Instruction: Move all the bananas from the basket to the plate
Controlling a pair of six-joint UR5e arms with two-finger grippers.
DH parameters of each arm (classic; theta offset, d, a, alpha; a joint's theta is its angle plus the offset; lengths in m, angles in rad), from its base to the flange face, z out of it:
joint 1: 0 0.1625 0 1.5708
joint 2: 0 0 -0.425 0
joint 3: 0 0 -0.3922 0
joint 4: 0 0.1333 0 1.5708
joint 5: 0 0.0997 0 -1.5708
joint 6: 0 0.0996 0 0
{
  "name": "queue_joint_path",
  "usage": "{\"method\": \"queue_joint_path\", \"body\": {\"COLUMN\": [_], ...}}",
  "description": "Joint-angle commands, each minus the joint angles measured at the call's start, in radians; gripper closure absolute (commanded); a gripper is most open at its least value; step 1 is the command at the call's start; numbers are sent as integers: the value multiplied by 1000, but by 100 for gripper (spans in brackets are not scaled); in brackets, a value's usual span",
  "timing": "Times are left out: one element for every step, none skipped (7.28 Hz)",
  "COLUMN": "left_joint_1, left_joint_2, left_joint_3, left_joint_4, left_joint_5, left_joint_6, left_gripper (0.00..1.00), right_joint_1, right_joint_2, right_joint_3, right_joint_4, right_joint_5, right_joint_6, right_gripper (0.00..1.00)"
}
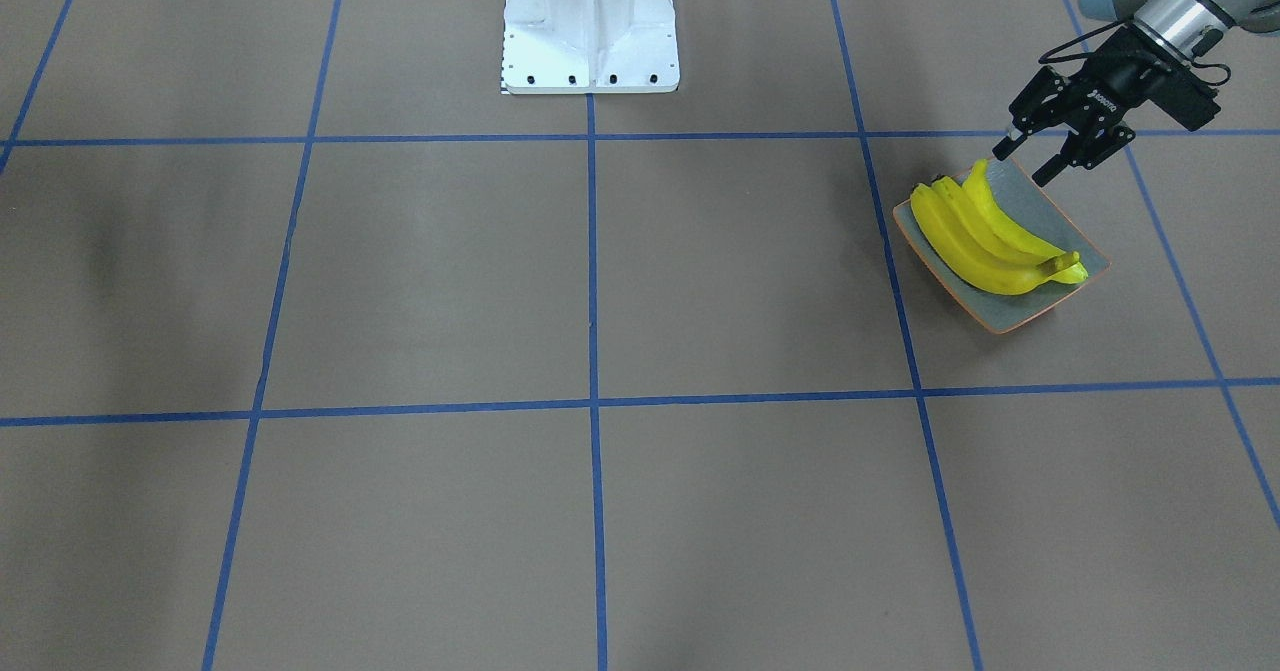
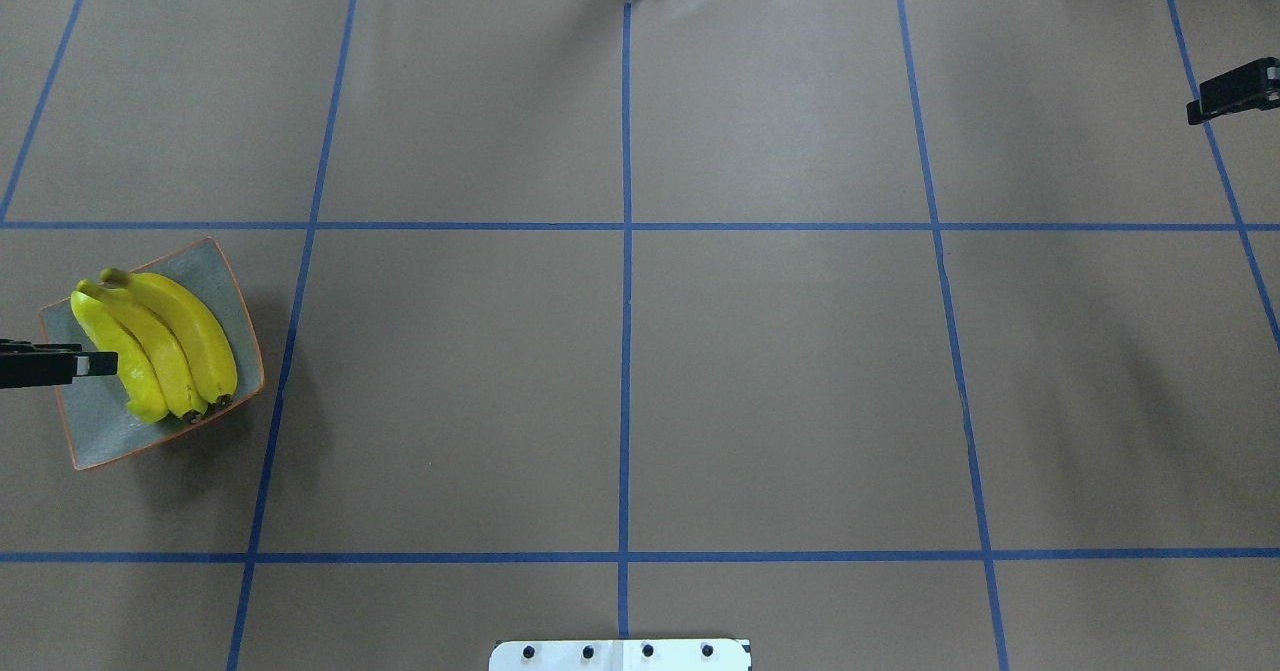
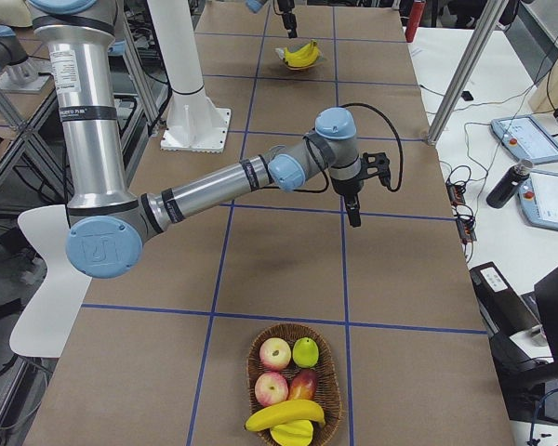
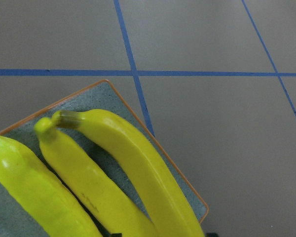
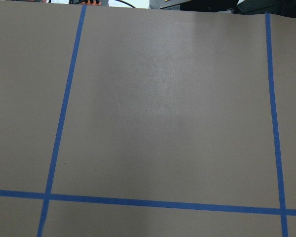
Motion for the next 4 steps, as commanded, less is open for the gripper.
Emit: {"method": "queue_joint_path", "body": {"left_joint_1": [-3, -3, -3, -3], "left_joint_2": [-3, -24, -54, -68], "left_joint_3": [1, -5, -3, 3], "left_joint_4": [-2, 0, 1, 1], "left_joint_5": [-13, -15, -13, -12], "left_joint_6": [38, 35, 29, 29], "left_gripper": [0, 0, 0, 0], "right_joint_1": [9, 31, 92, 170], "right_joint_2": [-3, -27, -61, -95], "right_joint_3": [0, 0, -2, -35], "right_joint_4": [1, 1, -2, -2], "right_joint_5": [5, 23, 69, 115], "right_joint_6": [-5, -44, -143, -249], "right_gripper": [0, 0, 0, 0]}}
